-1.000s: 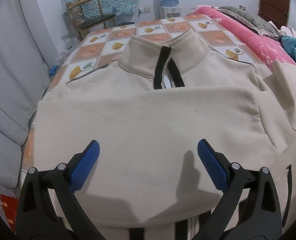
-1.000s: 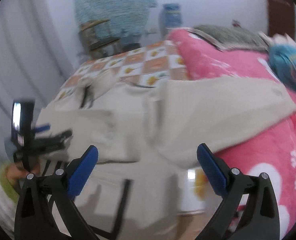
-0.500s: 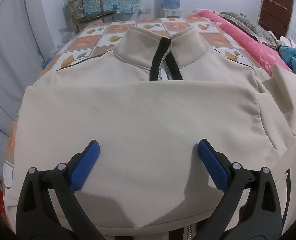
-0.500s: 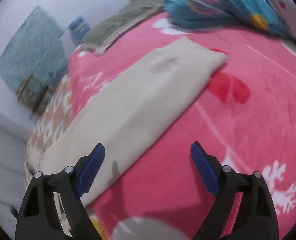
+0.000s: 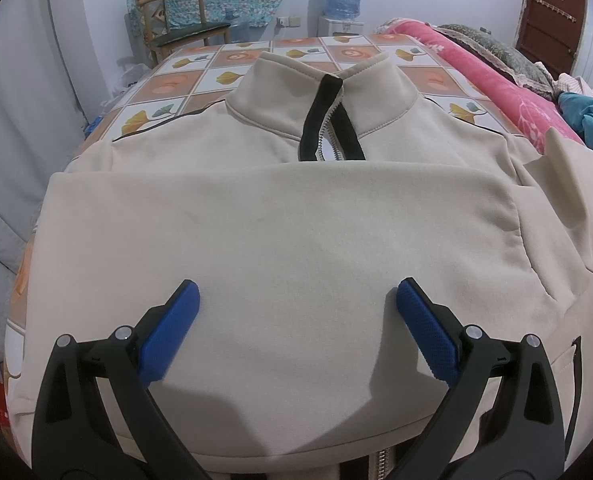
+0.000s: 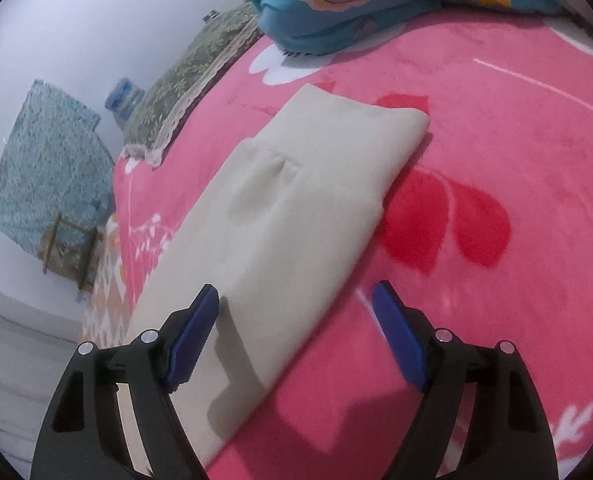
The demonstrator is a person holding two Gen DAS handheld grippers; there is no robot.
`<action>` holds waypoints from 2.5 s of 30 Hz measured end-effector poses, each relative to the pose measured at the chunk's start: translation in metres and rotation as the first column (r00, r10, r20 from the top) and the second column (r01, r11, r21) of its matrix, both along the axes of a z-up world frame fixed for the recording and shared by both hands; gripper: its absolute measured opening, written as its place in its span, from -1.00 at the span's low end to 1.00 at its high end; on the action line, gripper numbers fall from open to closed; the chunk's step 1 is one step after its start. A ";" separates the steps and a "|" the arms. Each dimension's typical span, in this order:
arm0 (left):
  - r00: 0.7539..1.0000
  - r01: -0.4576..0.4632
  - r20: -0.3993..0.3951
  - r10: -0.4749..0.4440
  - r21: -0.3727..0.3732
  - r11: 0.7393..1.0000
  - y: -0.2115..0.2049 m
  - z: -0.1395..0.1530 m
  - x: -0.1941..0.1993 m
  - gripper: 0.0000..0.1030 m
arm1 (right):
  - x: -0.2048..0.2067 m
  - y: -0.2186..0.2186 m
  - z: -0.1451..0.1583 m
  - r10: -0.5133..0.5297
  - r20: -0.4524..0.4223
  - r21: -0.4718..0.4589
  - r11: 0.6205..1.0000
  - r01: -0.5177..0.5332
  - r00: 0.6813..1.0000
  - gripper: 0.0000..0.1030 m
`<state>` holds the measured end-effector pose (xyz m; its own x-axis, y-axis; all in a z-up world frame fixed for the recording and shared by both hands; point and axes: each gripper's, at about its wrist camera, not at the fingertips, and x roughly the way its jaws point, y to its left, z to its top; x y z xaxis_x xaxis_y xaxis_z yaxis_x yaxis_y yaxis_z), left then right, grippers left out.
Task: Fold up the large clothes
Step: 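Move the right tool to the cream fabric on the pink blanket and close on it, then lift the grasped cream fabric up with the right tool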
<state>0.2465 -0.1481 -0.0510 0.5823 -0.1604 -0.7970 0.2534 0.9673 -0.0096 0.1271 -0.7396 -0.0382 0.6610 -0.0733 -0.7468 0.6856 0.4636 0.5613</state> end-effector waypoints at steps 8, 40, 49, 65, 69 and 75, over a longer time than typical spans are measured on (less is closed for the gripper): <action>1.000 -0.001 0.001 0.001 0.000 1.000 0.000 0.000 0.000 0.87 | 0.004 -0.020 -0.004 -0.067 0.050 0.038 0.997 0.065 0.997 0.43; 1.000 -0.001 0.001 0.001 -0.002 1.000 0.001 -0.001 -0.001 0.87 | -0.006 -0.033 0.001 -0.157 0.041 0.025 0.987 0.157 0.987 -0.65; 1.000 -0.001 0.002 0.001 -0.003 1.000 0.001 -0.001 -0.001 0.87 | 0.004 0.023 0.073 0.013 0.089 -0.187 0.982 0.004 0.996 -0.75; 1.000 0.000 0.002 0.000 -0.004 1.000 0.002 -0.001 -0.001 0.87 | 0.015 0.165 0.182 0.360 0.218 -0.404 0.879 -0.252 0.907 -0.76; 1.000 0.000 0.002 0.000 -0.004 1.000 0.002 -0.001 -0.001 0.87 | 0.016 0.194 0.192 0.424 0.209 -0.442 0.845 -0.302 0.881 -0.76; 1.000 0.000 0.002 0.000 -0.005 1.000 0.002 -0.001 -0.001 0.87 | 0.017 0.230 0.201 0.500 0.218 -0.443 0.816 -0.371 0.838 -0.76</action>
<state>0.2453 -0.1463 -0.0519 0.5843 -0.1641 -0.7948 0.2530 0.9674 -0.0137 0.1446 -0.5097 0.1624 0.8796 0.0532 -0.4726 0.1786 0.8841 0.4319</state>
